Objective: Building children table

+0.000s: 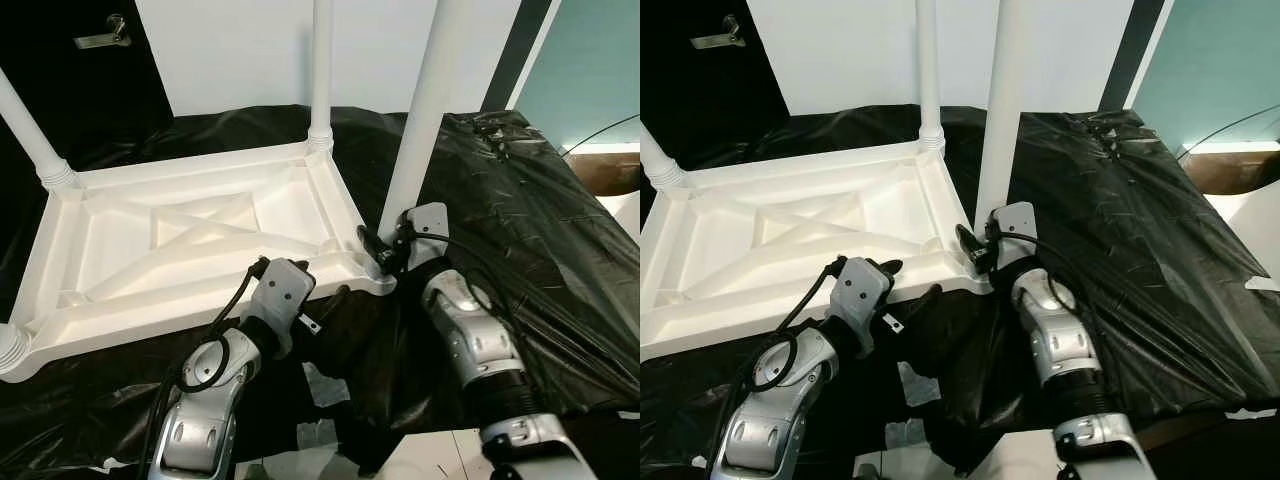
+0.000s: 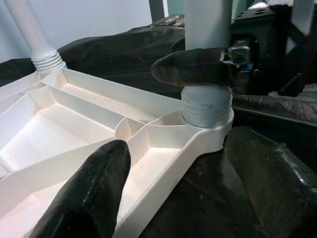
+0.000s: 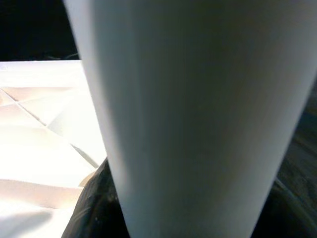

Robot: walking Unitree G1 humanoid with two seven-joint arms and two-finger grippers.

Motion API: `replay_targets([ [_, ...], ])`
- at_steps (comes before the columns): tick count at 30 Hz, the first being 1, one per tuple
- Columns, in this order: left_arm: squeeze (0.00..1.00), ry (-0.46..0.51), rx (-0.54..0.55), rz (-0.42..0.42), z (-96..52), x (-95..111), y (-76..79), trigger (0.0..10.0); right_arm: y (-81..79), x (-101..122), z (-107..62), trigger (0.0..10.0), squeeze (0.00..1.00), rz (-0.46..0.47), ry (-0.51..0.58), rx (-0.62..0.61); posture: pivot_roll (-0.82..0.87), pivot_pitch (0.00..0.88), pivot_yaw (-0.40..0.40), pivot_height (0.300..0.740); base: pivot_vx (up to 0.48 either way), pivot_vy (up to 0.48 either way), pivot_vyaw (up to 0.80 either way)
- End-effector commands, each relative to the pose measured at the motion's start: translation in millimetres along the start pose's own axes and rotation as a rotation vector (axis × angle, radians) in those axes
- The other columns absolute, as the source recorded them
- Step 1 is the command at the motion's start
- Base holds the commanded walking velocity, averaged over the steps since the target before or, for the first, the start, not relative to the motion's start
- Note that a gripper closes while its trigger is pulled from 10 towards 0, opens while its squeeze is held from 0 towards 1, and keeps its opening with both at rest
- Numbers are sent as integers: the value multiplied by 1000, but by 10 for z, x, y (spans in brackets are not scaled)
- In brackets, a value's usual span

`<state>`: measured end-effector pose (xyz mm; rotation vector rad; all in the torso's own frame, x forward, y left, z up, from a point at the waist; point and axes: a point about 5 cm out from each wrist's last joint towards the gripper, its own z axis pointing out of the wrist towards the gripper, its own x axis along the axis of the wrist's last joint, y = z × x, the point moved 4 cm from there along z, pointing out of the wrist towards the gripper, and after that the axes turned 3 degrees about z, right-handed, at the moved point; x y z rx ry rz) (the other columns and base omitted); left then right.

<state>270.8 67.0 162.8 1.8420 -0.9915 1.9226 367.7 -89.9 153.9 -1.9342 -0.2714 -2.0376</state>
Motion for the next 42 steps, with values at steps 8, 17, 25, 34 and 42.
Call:
replay_targets([
  [8, 0, -19, 94, -9, -1, -30, -39, 10000, -8, -195, -128, 10000, 0, 95, -69, -108, 146, 73, -42, 740, 0, 0, 0],
  [17, 0, -19, 98, -9, 6, -30, -56, 10000, -9, -89, -126, 10000, 937, 69, -39, -77, 145, 70, -42, 740, 0, 0, 0],
  [25, 0, -21, 108, -12, -11, -38, -61, 10000, 154, -36, -164, 10000, 1000, 7, -33, 19, 150, 72, -52, 740, 0, 0, 0],
  [34, 0, -24, 110, -14, -19, -48, -54, 10000, 150, -35, -149, 10000, 0, -6, -49, 209, 152, 70, -48, 740, 0, 0, 0],
  [42, 0, -25, 103, -11, -18, -47, -58, 10000, 71, 35, -19, 10000, 0, -88, -62, 428, 159, 69, -39, 740, 0, 0, 0],
])
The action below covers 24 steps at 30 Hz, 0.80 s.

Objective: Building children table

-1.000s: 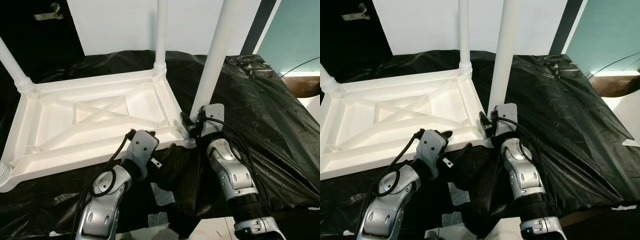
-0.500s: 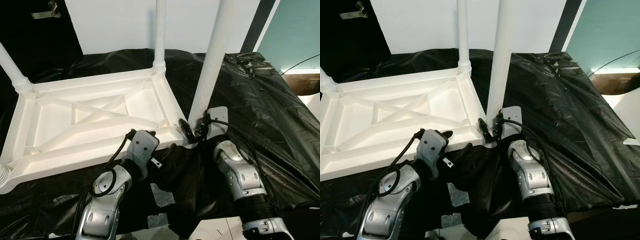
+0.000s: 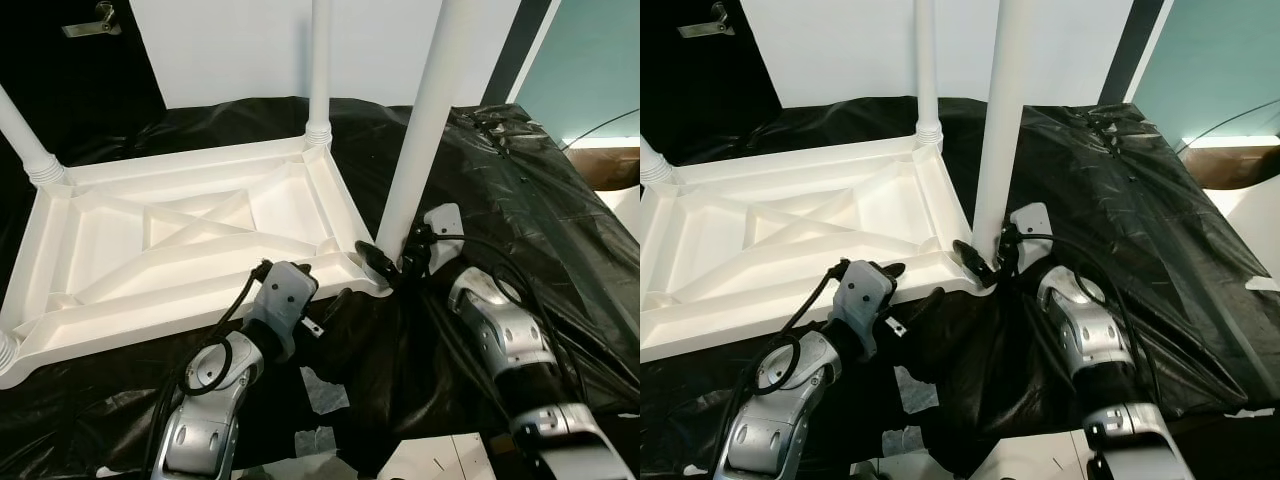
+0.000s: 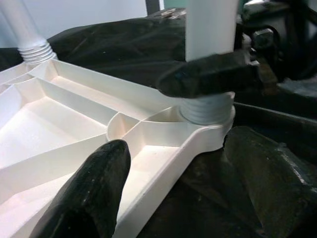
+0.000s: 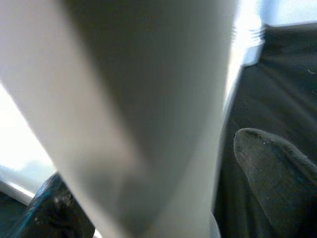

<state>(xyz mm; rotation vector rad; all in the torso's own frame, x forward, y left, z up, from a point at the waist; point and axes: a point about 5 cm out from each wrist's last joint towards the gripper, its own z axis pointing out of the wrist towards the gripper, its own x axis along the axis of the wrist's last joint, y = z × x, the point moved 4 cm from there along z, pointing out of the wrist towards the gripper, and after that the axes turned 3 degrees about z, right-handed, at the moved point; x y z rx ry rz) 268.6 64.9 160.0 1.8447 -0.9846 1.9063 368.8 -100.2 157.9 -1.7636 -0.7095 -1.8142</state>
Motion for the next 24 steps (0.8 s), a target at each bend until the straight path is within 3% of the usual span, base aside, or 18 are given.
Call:
replay_targets([
  [1, 0, -20, 110, 2, -16, -22, -94, 10000, -37, 10, 42, 10000, 0, -31, -13, 97, 161, 68, -39, 740, 0, 0, 0],
  [7, 0, -19, 111, 4, -12, -12, -89, 10000, -47, 31, 87, 10000, 0, -89, -41, 211, 166, 63, -41, 740, 0, 0, 0],
  [8, 0, -19, 112, 5, -9, -11, -90, 10000, -43, 22, 95, 4235, 0, -96, -51, 225, 170, 60, -44, 740, 0, 0, 0],
  [9, 0, -19, 113, 5, -8, -12, -90, 10000, -43, 3, 97, 0, 0, -107, -60, 243, 170, 58, -44, 740, 0, 0, 0],
  [18, 0, -19, 118, 3, -16, -8, -82, 10000, -37, -127, 84, 0, 0, -86, -107, 289, 175, 58, -51, 740, 0, 0, 0],
  [23, 0, -18, 115, 1, -11, -7, -68, 10000, -7, -183, 63, 196, 0, -41, -109, 230, 173, 53, -49, 740, 0, 0, 0],
  [24, 0, -17, 111, 0, -4, -8, -63, 10000, 16, -211, 61, 10000, 0, -32, -115, 174, 161, 47, -46, 740, 0, 0, 0],
])
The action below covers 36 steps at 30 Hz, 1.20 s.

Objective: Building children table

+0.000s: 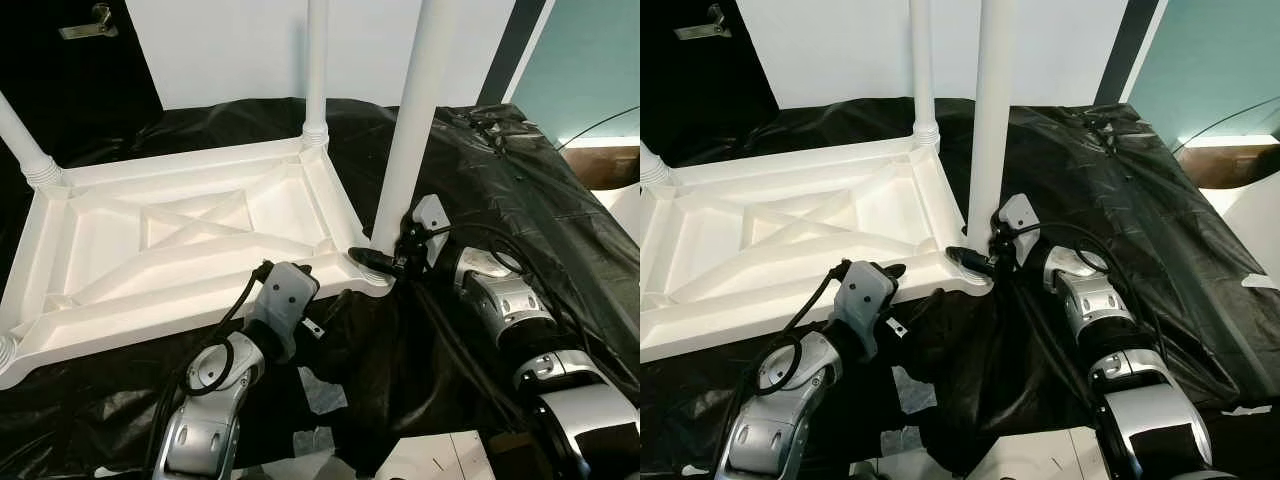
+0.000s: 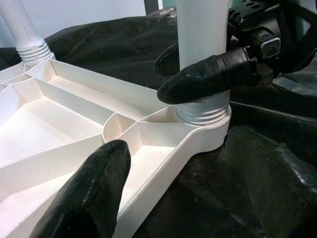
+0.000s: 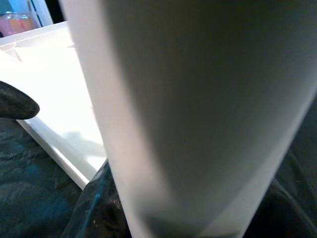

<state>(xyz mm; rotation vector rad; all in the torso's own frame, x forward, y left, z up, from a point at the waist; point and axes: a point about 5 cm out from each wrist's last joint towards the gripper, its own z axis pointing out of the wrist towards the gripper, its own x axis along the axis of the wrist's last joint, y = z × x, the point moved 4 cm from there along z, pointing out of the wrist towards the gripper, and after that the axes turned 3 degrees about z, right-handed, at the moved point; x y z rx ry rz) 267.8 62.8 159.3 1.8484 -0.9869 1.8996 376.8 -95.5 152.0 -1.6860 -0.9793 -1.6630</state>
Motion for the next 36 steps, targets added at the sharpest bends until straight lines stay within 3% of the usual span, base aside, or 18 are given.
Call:
replay_targets([
  [1, 0, -13, 110, 1, -5, -9, -81, 10000, -3, -180, -17, 10000, 0, 68, -47, -89, 157, 47, -45, 740, 0, 0, 0],
  [7, 0, -13, 97, 3, 9, -13, -72, 10000, 21, -254, -14, 10000, 0, 91, -55, -228, 150, 44, -45, 740, 0, 0, 0],
  [9, 0, -14, 90, 4, 13, -20, -67, 10000, 2, -310, 1, 10000, 0, 159, -51, -361, 141, 44, -44, 740, 0, 0, 0],
  [13, 0, -15, 88, 4, 14, -22, -66, 10000, -13, -326, 6, 10000, 0, 178, -50, -403, 141, 44, -44, 740, 0, 0, 0],
  [14, 0, -15, 87, 2, 15, -25, -61, 10000, -41, -353, 19, 10000, 0, 207, -43, -510, 141, 44, -48, 740, 0, 0, 0],
  [16, 0, -15, 87, 2, 15, -25, -61, 10000, -41, -353, 19, 10000, 0, 207, -43, -510, 141, 44, -48, 740, 0, 0, 0],
  [17, 0, -15, 86, 1, 19, -22, -58, 10000, -70, -372, 27, 10000, 0, 236, -36, -598, 143, 44, -53, 740, 0, 0, 0],
  [19, 0, -14, 88, -2, 16, -25, -56, 10000, -140, -374, 69, 10000, 0, 275, -16, -651, 142, 45, -55, 740, 0, 0, 0],
  [23, 0, -17, 90, -7, 5, -39, -47, 10000, -243, -289, 118, 10000, 0, 315, 46, -663, 145, 47, -57, 740, 0, 0, 0],
  [33, 0, -28, 93, 11, -38, -48, -94, 10000, -244, -171, 101, 10000, 0, 304, 76, -666, 167, 63, -29, 740, 0, 0, 0],
  [34, 0, -27, 90, 19, -37, -37, -101, 10000, -228, -140, 83, 10000, 996, 301, 87, -673, 171, 64, -26, 740, 0, 0, 0],
  [36, 0, -24, 88, 23, -32, -13, -108, 10000, -193, -91, 50, 10000, 1000, 290, 105, -670, 175, 68, -26, 740, 0, 0, 0],
])
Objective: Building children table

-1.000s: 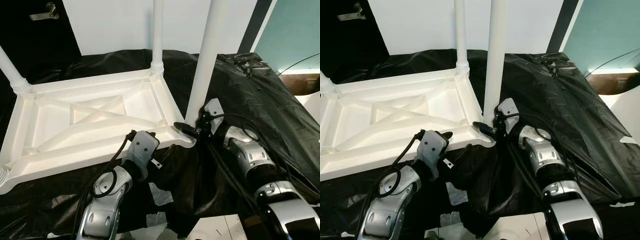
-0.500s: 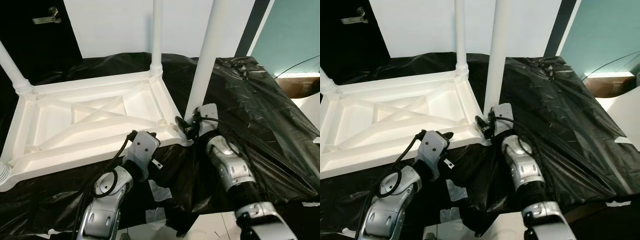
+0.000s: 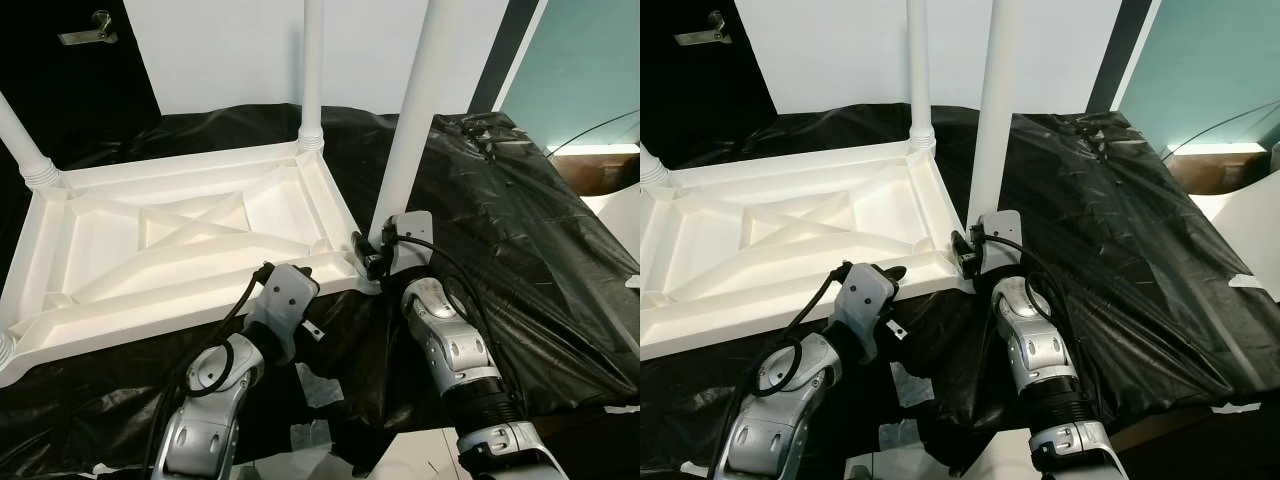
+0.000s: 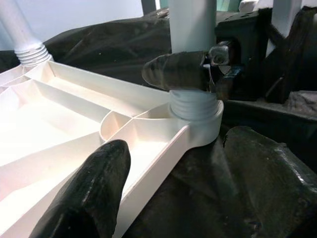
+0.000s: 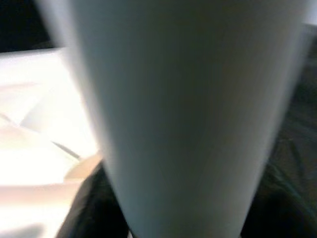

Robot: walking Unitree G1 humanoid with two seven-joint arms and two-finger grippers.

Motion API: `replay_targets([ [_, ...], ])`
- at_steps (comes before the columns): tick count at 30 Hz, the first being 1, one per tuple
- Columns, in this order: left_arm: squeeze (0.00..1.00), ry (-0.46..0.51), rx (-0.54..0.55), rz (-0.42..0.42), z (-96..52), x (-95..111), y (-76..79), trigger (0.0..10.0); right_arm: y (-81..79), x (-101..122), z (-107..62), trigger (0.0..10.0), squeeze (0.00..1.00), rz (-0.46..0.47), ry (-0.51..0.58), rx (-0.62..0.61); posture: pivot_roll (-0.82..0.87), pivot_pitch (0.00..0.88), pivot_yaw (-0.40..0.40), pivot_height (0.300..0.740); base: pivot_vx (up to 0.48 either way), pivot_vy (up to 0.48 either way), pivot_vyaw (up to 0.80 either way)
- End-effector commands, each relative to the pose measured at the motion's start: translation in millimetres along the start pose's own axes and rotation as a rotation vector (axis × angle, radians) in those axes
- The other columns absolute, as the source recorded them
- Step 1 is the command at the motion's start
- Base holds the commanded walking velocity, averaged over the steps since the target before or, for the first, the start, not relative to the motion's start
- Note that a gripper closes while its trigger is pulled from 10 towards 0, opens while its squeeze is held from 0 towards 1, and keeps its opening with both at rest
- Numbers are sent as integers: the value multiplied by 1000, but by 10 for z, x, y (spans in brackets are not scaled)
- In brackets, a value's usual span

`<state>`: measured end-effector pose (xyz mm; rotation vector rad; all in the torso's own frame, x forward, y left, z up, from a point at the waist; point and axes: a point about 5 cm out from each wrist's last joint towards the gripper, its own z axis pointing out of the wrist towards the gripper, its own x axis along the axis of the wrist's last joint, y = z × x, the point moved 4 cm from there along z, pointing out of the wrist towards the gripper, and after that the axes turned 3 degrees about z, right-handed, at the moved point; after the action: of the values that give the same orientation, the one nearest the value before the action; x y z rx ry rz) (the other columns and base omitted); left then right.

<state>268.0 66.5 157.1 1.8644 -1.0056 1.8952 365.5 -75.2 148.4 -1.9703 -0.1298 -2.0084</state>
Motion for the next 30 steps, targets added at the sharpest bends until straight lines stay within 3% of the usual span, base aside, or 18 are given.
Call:
replay_targets([
  [1, 0, -9, 87, 10, -12, 16, -88, 10000, 67, -65, -33, 10000, 1000, 28, -28, -12, 175, 68, -26, 740, 0, 0, 0],
  [6, 0, -4, 86, 6, -18, 29, -71, 10000, 128, 55, -67, 10000, 1000, 1, -4, 43, 170, 73, -36, 740, 0, 0, 0],
  [8, 0, -1, 90, 2, -11, 31, -72, 10000, 154, 109, -97, 10000, 1000, -12, 7, 133, 170, 73, -37, 740, 0, 0, 0],
  [14, 0, -2, 95, 1, 7, 19, -82, 10000, 159, 103, -104, 10000, 1000, -29, -8, 233, 168, 69, -40, 740, 0, 0, 0],
  [15, 0, 3, 98, 1, 16, 36, -86, 10000, 171, 121, -102, 10000, 0, -34, -12, 292, 160, 65, -45, 740, 0, 0, 0],
  [17, 0, 8, 99, -1, 17, 49, -86, 10000, 180, 129, -101, 10000, 0, -36, -16, 313, 160, 65, -45, 740, 0, 0, 0],
  [24, 0, 4, 83, -6, 28, 31, -63, 10000, 139, 121, -76, 10000, 0, -169, -69, 564, 145, 55, -30, 740, 0, 0, 0],
  [30, 0, 7, 91, -3, 35, 49, -102, 10000, 72, 58, -76, 10000, 0, -190, -111, 670, 147, 54, -22, 740, 0, 0, 0],
])
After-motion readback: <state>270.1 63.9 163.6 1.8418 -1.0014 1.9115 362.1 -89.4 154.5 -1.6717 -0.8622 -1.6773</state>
